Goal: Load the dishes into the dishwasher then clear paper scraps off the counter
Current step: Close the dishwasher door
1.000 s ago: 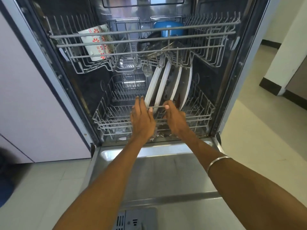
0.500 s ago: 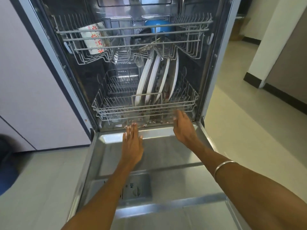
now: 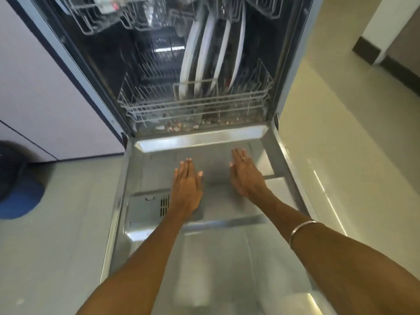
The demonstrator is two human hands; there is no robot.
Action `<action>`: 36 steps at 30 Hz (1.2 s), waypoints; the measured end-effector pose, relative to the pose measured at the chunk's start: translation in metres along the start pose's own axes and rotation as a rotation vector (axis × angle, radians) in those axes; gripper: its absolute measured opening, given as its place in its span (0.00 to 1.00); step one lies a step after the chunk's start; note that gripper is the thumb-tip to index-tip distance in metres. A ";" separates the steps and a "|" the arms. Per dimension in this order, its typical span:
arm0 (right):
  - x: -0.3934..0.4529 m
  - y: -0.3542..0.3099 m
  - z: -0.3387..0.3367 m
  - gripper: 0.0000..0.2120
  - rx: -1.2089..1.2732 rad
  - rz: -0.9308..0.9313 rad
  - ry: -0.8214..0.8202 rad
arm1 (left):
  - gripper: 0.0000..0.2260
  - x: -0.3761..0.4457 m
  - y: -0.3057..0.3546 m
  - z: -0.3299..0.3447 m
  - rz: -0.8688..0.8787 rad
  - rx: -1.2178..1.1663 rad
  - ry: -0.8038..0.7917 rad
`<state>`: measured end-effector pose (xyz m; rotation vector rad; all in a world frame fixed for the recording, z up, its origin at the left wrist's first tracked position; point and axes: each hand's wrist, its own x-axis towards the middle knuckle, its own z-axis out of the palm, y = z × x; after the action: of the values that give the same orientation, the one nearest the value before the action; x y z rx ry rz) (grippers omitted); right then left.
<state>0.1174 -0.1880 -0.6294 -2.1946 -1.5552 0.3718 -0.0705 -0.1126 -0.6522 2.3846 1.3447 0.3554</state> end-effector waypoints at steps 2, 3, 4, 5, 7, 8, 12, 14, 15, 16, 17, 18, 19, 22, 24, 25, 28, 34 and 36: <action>-0.016 -0.002 -0.003 0.25 -0.009 0.018 -0.054 | 0.36 -0.023 0.007 0.000 0.001 0.003 -0.015; -0.024 -0.005 -0.005 0.25 -0.015 0.029 -0.072 | 0.36 -0.034 0.010 -0.001 -0.002 0.006 -0.033; -0.033 -0.009 -0.008 0.25 -0.013 0.047 -0.091 | 0.35 -0.045 0.014 -0.004 -0.004 0.014 -0.064; -0.043 -0.012 -0.011 0.25 -0.009 0.068 -0.112 | 0.34 -0.056 0.018 -0.006 -0.006 0.027 -0.099; -0.063 -0.016 -0.015 0.25 -0.017 0.089 -0.136 | 0.32 -0.073 0.025 -0.009 -0.006 0.045 -0.117; -0.073 -0.019 -0.017 0.26 -0.026 0.096 -0.155 | 0.31 -0.081 0.029 -0.010 -0.011 0.047 -0.117; -0.113 -0.029 -0.020 0.28 -0.029 0.149 -0.271 | 0.27 -0.126 0.052 -0.013 -0.052 -0.018 -0.112; -0.138 -0.035 -0.020 0.27 -0.018 0.164 -0.310 | 0.25 -0.153 0.065 -0.016 -0.116 -0.081 -0.127; -0.152 -0.040 -0.021 0.27 0.002 0.177 -0.317 | 0.25 -0.168 0.071 -0.018 -0.154 -0.106 -0.145; -0.168 -0.044 -0.022 0.27 0.026 0.201 -0.317 | 0.24 -0.184 0.077 -0.021 -0.193 -0.131 -0.171; -0.185 -0.049 -0.024 0.27 0.054 0.238 -0.308 | 0.24 -0.202 0.083 -0.024 -0.223 -0.154 -0.208; -0.203 -0.054 -0.028 0.28 0.082 0.280 -0.302 | 0.24 -0.219 0.088 -0.027 -0.246 -0.171 -0.247; -0.221 -0.060 -0.031 0.28 0.108 0.317 -0.297 | 0.24 -0.236 0.090 -0.030 -0.259 -0.177 -0.277; -0.268 -0.076 -0.040 0.24 0.150 0.418 -0.312 | 0.25 -0.280 0.098 -0.038 -0.282 -0.161 -0.334; -0.295 -0.084 -0.045 0.20 0.207 0.487 -0.288 | 0.24 -0.307 0.104 -0.038 -0.324 -0.163 -0.347; -0.308 -0.087 -0.047 0.18 0.236 0.497 -0.254 | 0.24 -0.322 0.108 -0.038 -0.373 -0.186 -0.339; -0.335 -0.101 -0.059 0.12 0.246 0.591 -0.242 | 0.24 -0.365 0.109 -0.030 -0.622 -0.119 -0.253; -0.387 -0.097 -0.027 0.30 0.095 0.923 -0.372 | 0.26 -0.419 0.072 0.016 -0.900 -0.261 -0.124; -0.406 -0.078 -0.002 0.29 0.183 1.027 -0.423 | 0.32 -0.430 0.051 0.046 -1.061 -0.286 -0.223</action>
<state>-0.0829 -0.5479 -0.6001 -2.6937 -0.3607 1.2729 -0.2336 -0.5152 -0.6850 1.1831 2.0198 -0.0330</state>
